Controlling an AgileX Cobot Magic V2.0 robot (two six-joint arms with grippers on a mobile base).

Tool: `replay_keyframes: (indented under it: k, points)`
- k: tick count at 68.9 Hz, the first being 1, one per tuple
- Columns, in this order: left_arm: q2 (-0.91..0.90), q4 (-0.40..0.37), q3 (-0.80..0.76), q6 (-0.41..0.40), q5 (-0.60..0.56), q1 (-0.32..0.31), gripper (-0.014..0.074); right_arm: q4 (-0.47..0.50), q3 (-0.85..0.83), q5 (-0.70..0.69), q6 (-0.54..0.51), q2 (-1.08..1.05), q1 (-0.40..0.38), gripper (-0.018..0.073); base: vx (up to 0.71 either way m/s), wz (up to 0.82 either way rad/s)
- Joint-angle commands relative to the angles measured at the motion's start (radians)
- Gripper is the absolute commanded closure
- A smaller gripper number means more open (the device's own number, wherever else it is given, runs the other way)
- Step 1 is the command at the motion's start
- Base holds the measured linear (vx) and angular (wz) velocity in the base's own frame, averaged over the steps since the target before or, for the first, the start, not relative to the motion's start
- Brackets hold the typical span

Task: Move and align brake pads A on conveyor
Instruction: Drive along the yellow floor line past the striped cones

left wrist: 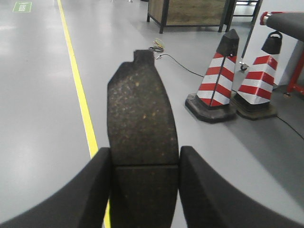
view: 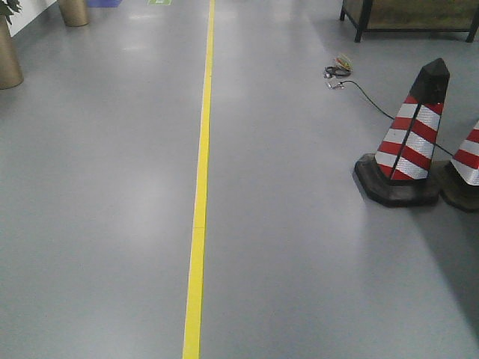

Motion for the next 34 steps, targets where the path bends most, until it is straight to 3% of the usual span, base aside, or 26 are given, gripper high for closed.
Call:
replay_keyframes:
  k: [1, 34]
  points:
    - [0.010, 0.011, -0.029, -0.005, -0.090, -0.001, 0.0603, -0.028, -0.028, -0.090, -0.007, 0.009, -0.006, 0.0564, 0.62, 0.01]
    - [0.010, 0.011, -0.029, -0.005, -0.090, -0.001, 0.0603, -0.029, -0.028, -0.092, -0.007, 0.003, -0.006, 0.0564, 0.60, -0.04]
